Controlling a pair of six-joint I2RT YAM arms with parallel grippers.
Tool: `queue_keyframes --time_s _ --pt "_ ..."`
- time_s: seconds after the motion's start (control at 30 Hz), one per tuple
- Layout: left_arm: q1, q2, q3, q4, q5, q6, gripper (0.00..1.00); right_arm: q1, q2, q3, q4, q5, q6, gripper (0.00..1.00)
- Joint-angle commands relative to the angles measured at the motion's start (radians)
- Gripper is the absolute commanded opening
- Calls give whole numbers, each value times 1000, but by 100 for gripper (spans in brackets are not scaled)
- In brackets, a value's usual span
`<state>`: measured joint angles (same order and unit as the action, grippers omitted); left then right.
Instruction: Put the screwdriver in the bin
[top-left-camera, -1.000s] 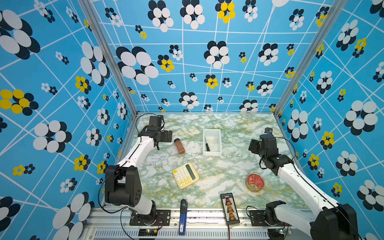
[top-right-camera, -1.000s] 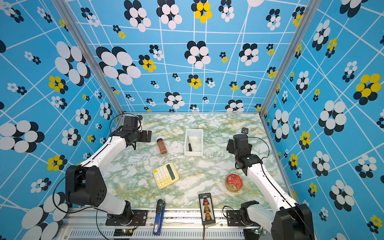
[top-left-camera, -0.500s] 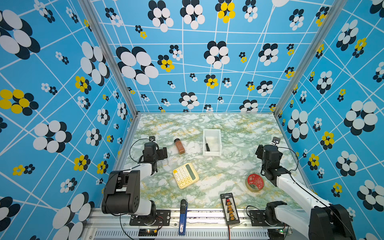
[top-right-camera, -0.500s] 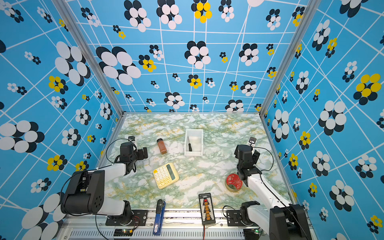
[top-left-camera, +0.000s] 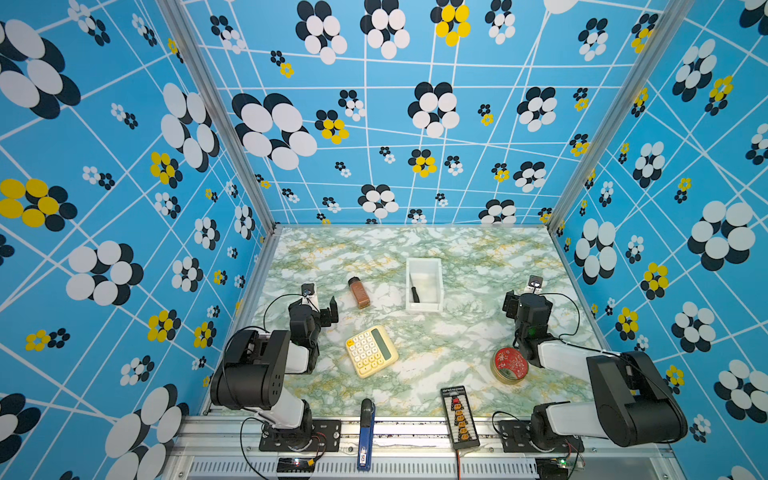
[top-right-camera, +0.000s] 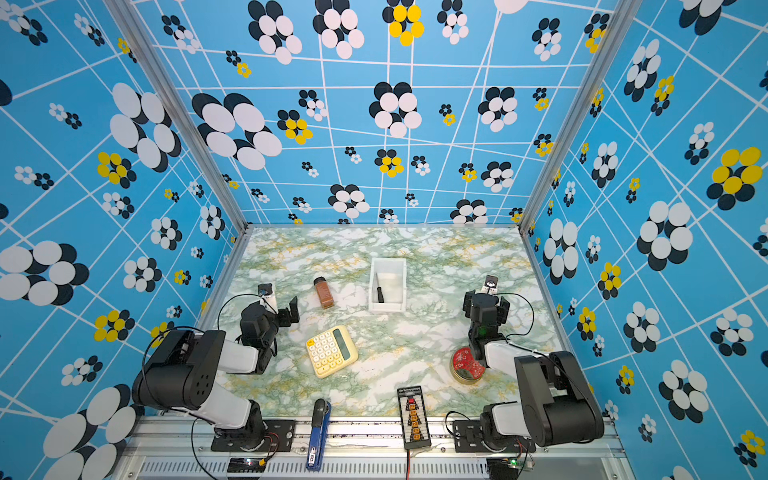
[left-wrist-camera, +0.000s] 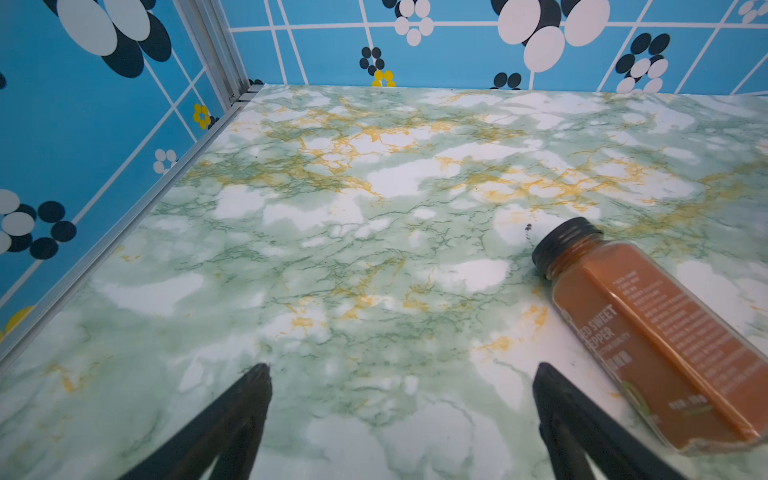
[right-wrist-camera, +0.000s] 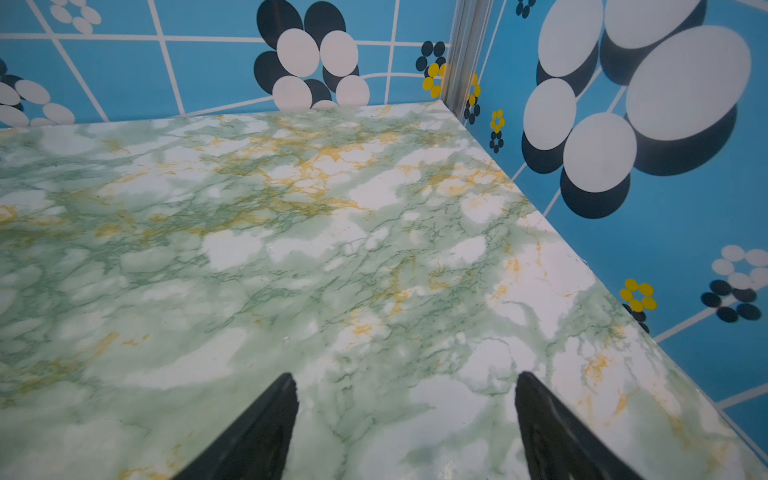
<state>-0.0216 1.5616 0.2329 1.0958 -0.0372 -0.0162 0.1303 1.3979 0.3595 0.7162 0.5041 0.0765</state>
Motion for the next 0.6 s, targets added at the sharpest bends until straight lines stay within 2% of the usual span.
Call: queue_keyframes --time_s 0.0,0.17,0.23,0.27,0.37,0.57 --pt "-17 6 3 123 8 35 99 -6 59 29 107 -82 -40 85" --pt "-20 3 -9 138 15 39 99 -54 166 -3 271 -116 -33 85" --pt "-20 6 -15 152 13 36 99 -60 152 11 224 -126 -23 86" --pt "-20 8 -13 155 11 36 99 -62 153 9 226 -129 -22 93" --pt "-20 5 -5 134 6 35 99 -61 154 9 227 -129 -21 99" --pt "-19 2 -2 124 7 33 99 -63 154 9 228 -130 -22 99"
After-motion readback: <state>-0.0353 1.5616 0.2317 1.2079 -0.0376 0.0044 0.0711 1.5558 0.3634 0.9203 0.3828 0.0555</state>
